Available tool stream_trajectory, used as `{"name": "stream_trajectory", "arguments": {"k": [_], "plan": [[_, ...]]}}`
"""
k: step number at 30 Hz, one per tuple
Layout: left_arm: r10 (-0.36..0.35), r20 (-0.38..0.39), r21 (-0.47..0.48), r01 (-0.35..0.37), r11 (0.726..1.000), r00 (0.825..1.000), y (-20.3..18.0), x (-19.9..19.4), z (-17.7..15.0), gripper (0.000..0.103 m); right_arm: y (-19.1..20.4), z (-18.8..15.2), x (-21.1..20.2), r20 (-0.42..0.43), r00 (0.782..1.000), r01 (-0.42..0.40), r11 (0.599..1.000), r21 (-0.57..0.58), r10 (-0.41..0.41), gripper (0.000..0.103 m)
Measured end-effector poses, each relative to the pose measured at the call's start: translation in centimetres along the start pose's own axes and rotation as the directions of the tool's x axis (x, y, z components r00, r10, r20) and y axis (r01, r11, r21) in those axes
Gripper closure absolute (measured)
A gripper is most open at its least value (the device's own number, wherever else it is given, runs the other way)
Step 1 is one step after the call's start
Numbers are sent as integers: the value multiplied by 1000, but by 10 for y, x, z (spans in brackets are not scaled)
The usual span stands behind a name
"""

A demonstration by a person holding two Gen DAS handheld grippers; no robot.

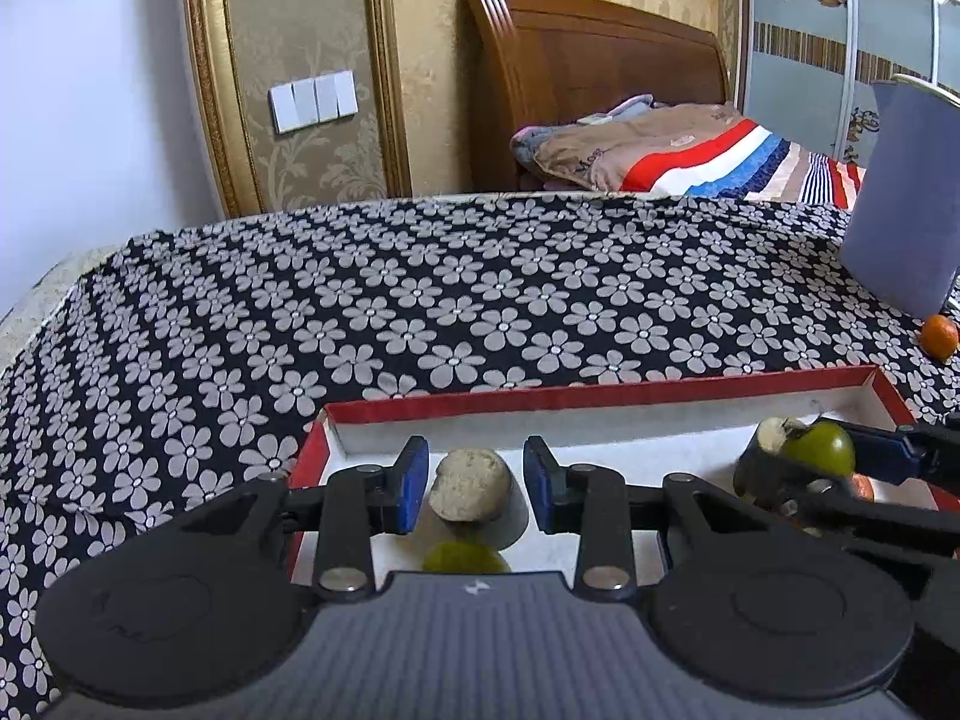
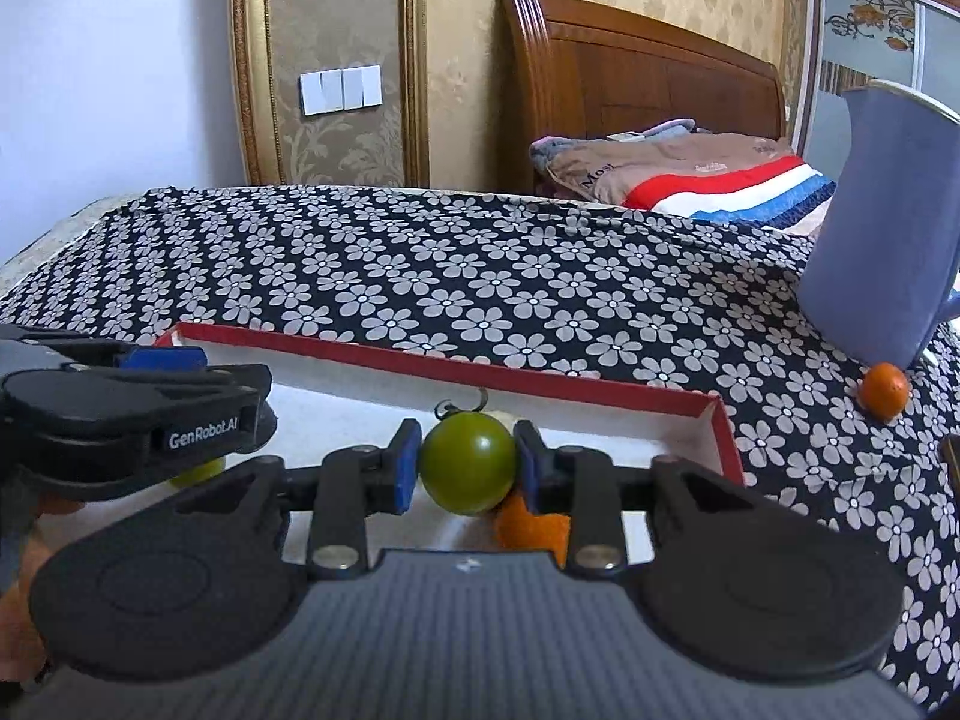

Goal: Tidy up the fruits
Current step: 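Lower the cylinder piece and green tomato into the tray, opening both grippers, then move both grippers back to the fruit row beside the tray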

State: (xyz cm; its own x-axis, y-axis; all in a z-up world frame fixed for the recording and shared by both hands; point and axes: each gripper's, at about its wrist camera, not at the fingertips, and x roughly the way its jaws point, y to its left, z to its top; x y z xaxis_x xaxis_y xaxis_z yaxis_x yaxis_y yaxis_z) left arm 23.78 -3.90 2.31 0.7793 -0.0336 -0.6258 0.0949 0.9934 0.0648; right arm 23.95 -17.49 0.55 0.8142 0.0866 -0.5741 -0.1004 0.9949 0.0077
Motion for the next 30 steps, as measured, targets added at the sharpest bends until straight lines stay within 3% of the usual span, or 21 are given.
{"name": "stream_trajectory", "arguments": {"k": [6,7,9,11,12,13,16,19,23,27,30], "plan": [[25,-2,6,-25,1000,1000,-1,-8,-4,69,-1,0,-16,50,998,30,1000,-6,-30,45],[29,-5,4,-29,1000,1000,2,-12,-5,68,-2,-1,-22,58,998,32,999,-2,-32,41],[31,-13,-27,-31,999,999,12,-25,-9,65,-5,-8,-39,81,995,51,999,-4,-50,23],[19,-7,-60,-19,998,1000,23,-42,-14,64,-8,-18,-61,122,991,58,998,-5,-57,16],[11,3,-88,-11,996,1000,30,-54,-20,57,-10,-27,-75,144,988,59,998,-4,-58,13],[3,7,-104,-2,995,1000,35,-63,-24,42,-12,-35,-87,163,985,57,998,3,-57,11],[14,65,-130,-5,991,998,47,-98,-50,32,-17,-62,-123,200,979,25,999,33,-31,1],[37,108,-136,-22,990,993,51,-125,-84,32,-17,-95,-146,220,974,37,998,56,-48,0],[67,125,-186,-43,982,990,57,-140,-122,31,-17,-124,-144,165,982,88,995,45,-94,0],[121,98,-171,-103,980,988,55,-135,-140,31,-20,-129,-138,130,987,88,994,66,-96,0],[103,91,-180,-86,980,990,58,-131,-144,31,-18,-128,-132,113,990,81,995,50,-86,0]]}}
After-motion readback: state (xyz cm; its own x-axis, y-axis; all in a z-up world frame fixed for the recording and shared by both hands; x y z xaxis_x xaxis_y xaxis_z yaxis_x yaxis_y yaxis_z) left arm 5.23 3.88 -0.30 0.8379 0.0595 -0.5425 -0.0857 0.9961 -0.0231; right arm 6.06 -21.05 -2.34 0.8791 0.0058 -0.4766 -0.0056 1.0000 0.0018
